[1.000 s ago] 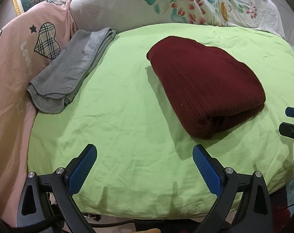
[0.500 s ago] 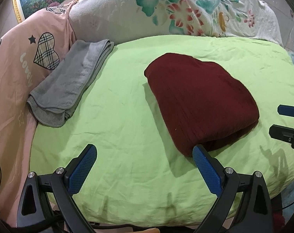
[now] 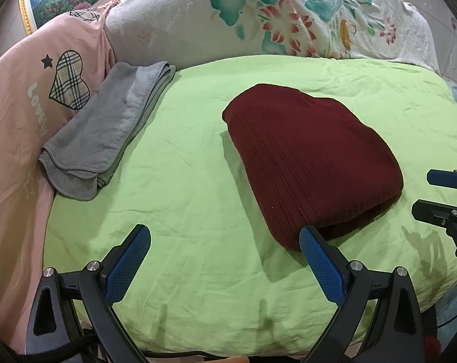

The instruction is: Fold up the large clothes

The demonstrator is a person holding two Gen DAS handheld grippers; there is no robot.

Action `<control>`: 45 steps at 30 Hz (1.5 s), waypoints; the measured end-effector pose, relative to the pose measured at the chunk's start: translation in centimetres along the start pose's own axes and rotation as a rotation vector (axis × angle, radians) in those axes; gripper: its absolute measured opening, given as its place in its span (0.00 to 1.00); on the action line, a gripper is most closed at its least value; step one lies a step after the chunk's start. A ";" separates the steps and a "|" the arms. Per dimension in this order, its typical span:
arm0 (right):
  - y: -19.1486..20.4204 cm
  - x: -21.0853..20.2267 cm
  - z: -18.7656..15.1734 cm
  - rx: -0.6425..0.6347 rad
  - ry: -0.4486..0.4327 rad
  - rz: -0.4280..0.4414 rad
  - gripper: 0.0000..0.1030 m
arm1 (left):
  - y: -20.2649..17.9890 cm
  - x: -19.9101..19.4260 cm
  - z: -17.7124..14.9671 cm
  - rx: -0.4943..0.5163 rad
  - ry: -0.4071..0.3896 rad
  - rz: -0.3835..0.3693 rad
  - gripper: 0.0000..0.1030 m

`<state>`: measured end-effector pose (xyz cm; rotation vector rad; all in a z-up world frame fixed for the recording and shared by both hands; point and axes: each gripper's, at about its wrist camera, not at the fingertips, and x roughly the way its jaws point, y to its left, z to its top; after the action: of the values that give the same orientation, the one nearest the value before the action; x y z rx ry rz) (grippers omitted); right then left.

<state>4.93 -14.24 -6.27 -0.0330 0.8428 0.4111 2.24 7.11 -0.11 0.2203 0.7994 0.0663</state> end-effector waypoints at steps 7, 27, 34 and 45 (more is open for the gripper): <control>-0.5 -0.2 0.9 0.013 -0.012 -0.004 0.83 | 0.1 -0.2 0.3 -0.013 -0.006 -0.010 0.96; 0.2 -0.5 1.7 -0.007 -0.020 -0.009 0.83 | 0.4 -0.7 0.9 -0.020 -0.022 -0.013 0.96; 0.5 -0.6 1.8 -0.010 -0.025 -0.007 0.83 | 0.3 -1.2 1.1 -0.021 -0.033 -0.012 0.96; 0.7 -1.0 2.0 -0.016 -0.032 -0.007 0.83 | 0.7 -1.2 1.5 -0.045 -0.031 -0.030 0.96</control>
<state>5.53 -13.51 -4.10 -0.0436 0.8074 0.4105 2.50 7.32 1.93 0.1666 0.7696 0.0528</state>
